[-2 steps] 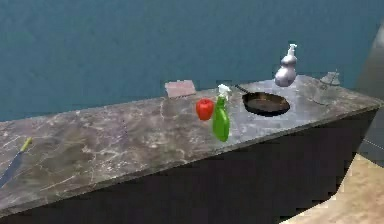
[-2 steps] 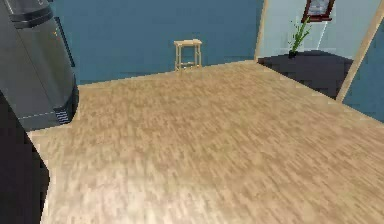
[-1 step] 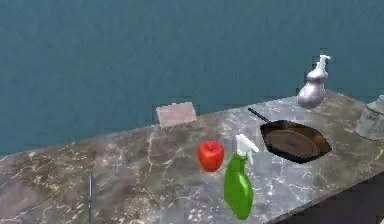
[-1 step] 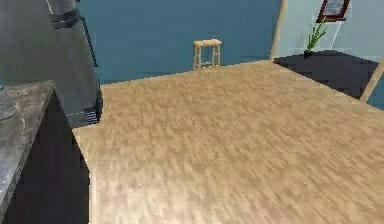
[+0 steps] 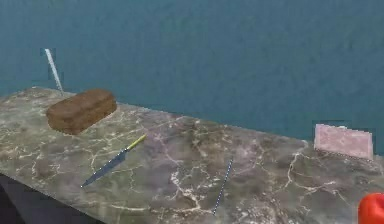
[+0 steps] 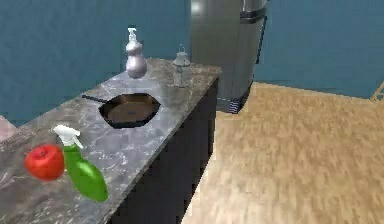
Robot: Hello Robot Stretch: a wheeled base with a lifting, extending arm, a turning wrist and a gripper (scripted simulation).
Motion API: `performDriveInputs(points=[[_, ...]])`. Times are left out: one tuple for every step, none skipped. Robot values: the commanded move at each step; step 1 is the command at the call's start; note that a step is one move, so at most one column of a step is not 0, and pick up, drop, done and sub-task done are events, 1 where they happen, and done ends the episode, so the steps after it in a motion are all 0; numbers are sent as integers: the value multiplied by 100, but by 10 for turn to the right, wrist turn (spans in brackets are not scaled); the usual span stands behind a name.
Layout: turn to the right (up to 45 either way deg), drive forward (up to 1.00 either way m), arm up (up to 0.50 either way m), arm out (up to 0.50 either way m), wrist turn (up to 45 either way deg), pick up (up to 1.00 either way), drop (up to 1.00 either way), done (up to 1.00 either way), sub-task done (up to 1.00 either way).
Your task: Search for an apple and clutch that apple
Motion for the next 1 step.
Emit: performDriveInputs(points=[[-330, 0, 0, 0, 0, 0, 0, 0, 0]])
